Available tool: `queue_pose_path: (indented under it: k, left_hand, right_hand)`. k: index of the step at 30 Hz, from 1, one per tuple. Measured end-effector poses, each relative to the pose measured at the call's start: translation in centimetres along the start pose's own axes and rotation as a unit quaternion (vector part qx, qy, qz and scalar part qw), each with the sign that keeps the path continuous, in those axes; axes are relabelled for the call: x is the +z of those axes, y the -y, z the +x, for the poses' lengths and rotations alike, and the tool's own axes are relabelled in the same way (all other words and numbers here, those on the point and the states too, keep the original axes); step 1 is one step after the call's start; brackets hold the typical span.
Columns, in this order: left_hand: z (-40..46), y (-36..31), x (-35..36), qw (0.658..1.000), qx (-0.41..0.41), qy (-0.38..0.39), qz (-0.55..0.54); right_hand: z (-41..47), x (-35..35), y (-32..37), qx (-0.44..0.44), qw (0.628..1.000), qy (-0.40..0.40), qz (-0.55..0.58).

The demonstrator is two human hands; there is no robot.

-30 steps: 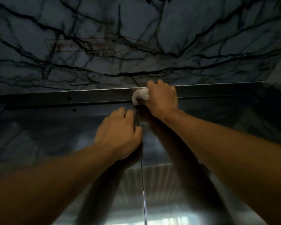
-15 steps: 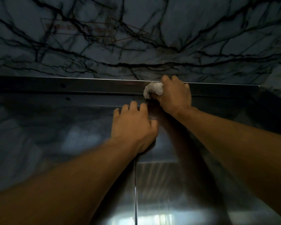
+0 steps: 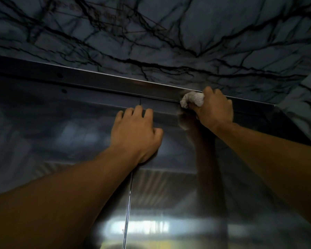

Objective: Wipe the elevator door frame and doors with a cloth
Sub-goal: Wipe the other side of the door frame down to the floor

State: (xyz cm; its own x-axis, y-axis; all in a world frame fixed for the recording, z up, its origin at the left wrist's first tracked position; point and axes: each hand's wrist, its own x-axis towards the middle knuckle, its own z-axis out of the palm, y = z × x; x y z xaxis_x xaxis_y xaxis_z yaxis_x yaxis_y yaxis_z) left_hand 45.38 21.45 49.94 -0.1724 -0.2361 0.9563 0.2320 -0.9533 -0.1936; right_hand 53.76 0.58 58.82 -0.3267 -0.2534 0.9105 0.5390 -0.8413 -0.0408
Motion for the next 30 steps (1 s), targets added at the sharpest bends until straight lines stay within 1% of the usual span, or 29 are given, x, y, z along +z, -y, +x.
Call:
queue_pose_path:
  k: [2, 5, 7, 9, 11, 14, 17, 19, 21, 25, 30]
  left_hand:
    - [0.2, -0.5, -0.3, 1.0, -0.012, 0.021, 0.019]
    - [1.2, -2.5, -0.5, 0.994, -0.073, 0.063, 0.046]
    - [2.0, -4.6, -0.3, 0.986, -0.127, 0.098, 0.035]
    - [2.2, -6.8, 0.4, 0.983, -0.151, 0.107, 0.005]
    - [2.6, -9.4, 1.3, 0.988, -0.129, 0.085, -0.016]
    - [4.1, -13.8, 2.3, 0.994, -0.079, 0.059, -0.043]
    - [5.1, -17.3, 2.7, 0.995, -0.052, 0.074, -0.049]
    - [5.2, -18.7, 3.1, 0.997, -0.031, 0.06, -0.036]
    - [5.6, -19.8, 3.6, 0.998, -0.027, 0.038, -0.043]
    - [5.5, -20.7, 5.3, 0.996, -0.029, 0.049, -0.071]
    - [5.4, -21.0, 7.2, 0.996, 0.018, 0.013, -0.083]
  right_hand:
    - [0.0, -0.2, -0.8, -0.008, 1.0, -0.003, -0.02]
    - [0.5, -0.6, -2.5, -0.032, 0.999, 0.004, -0.044]
    - [0.8, -1.0, -3.9, -0.033, 0.998, 0.018, -0.059]
    - [0.8, -1.1, -5.2, -0.027, 0.997, 0.033, -0.065]
    - [1.0, -1.3, -6.2, -0.046, 0.996, 0.031, -0.072]
    - [2.2, -1.5, -7.0, -0.115, 0.987, 0.027, -0.107]
    - [2.9, -1.9, -7.6, -0.15, 0.98, 0.031, -0.131]
    - [2.8, -1.8, -7.9, -0.158, 0.978, 0.019, -0.135]
    - [3.0, -1.9, -8.5, -0.17, 0.975, 0.014, -0.14]
    - [3.6, -2.1, -9.2, -0.212, 0.965, 0.014, -0.156]
    - [3.9, -2.0, -10.1, -0.231, 0.96, 0.001, -0.159]
